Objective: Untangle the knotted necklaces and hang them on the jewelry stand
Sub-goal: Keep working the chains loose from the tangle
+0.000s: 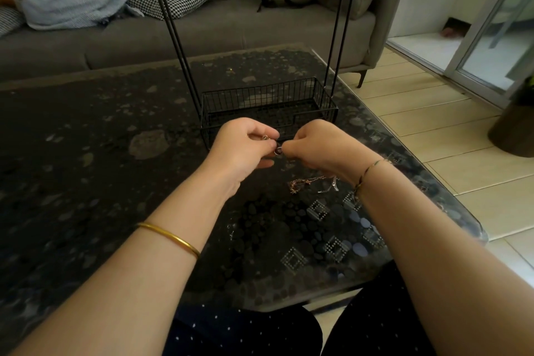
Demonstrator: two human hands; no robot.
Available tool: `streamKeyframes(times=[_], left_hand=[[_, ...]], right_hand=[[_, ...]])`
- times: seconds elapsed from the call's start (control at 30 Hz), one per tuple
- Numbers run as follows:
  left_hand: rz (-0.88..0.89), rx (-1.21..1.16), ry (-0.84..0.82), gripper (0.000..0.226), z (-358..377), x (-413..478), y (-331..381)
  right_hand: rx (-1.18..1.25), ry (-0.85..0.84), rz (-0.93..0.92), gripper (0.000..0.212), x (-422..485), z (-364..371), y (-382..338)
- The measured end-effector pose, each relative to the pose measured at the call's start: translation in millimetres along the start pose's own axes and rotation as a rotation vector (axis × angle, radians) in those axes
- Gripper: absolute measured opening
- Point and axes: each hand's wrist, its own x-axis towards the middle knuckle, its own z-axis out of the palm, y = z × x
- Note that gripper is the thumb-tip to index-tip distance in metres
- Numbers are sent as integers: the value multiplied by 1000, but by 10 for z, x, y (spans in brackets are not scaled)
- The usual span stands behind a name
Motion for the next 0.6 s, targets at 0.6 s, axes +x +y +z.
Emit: streamKeyframes(times=[0.6], left_hand=[[116,207,-9,24,12,-10,-6]], right_hand=[[422,-53,18,25,-18,-14,-7]])
